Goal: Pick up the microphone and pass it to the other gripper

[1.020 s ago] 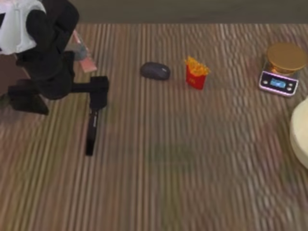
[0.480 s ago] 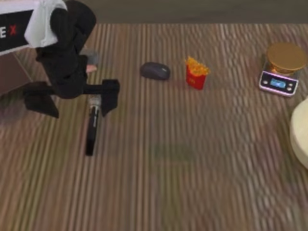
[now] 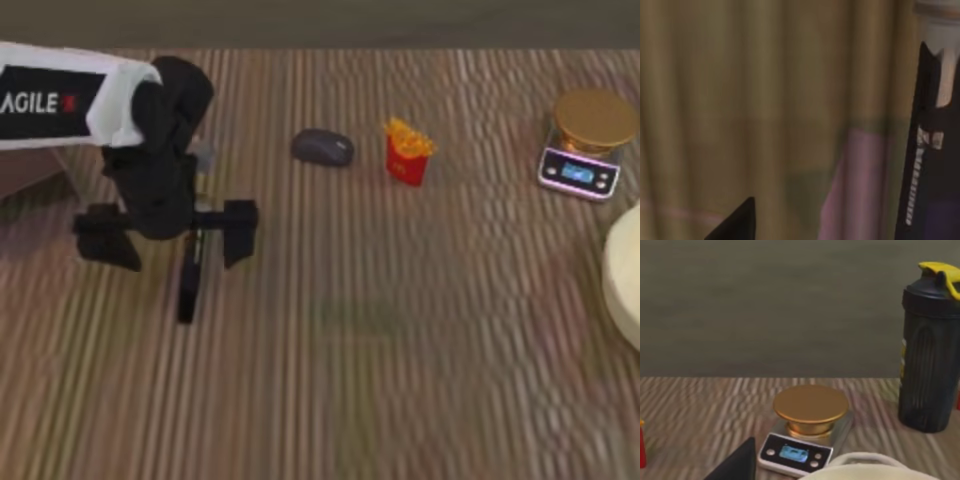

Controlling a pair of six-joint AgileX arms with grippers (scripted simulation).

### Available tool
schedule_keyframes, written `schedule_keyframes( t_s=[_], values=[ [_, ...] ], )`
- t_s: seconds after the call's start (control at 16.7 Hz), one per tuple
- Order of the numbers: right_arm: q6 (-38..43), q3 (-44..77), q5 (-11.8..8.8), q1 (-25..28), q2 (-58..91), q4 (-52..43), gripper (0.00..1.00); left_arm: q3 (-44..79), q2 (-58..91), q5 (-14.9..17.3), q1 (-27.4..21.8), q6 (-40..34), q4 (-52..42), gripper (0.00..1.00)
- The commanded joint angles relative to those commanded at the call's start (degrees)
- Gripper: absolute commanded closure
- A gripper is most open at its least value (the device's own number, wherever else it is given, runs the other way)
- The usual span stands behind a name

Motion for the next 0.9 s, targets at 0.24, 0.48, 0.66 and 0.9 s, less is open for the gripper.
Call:
schedule_keyframes(
  t_s=[0.24, 0.48, 0.66, 0.9],
  values=[
    [0.0, 0.0, 0.0, 0.0, 0.0, 0.0, 0.0, -2.6, 4.1, 0.0, -0.1, 0.0, 6.3, 0.0],
    [0.0, 0.0, 0.0, 0.0, 0.0, 0.0, 0.0, -2.6, 4.2, 0.0, -0.1, 0.0, 6.4, 0.0],
    [0.0, 0.0, 0.0, 0.0, 0.0, 0.0, 0.0, -2.6, 4.2, 0.0, -0.1, 0.0, 6.4, 0.23],
    [0.0, 0.0, 0.0, 0.0, 0.0, 0.0, 0.0, -2.6, 4.2, 0.0, -0.1, 0.0, 6.4, 0.53]
  ],
)
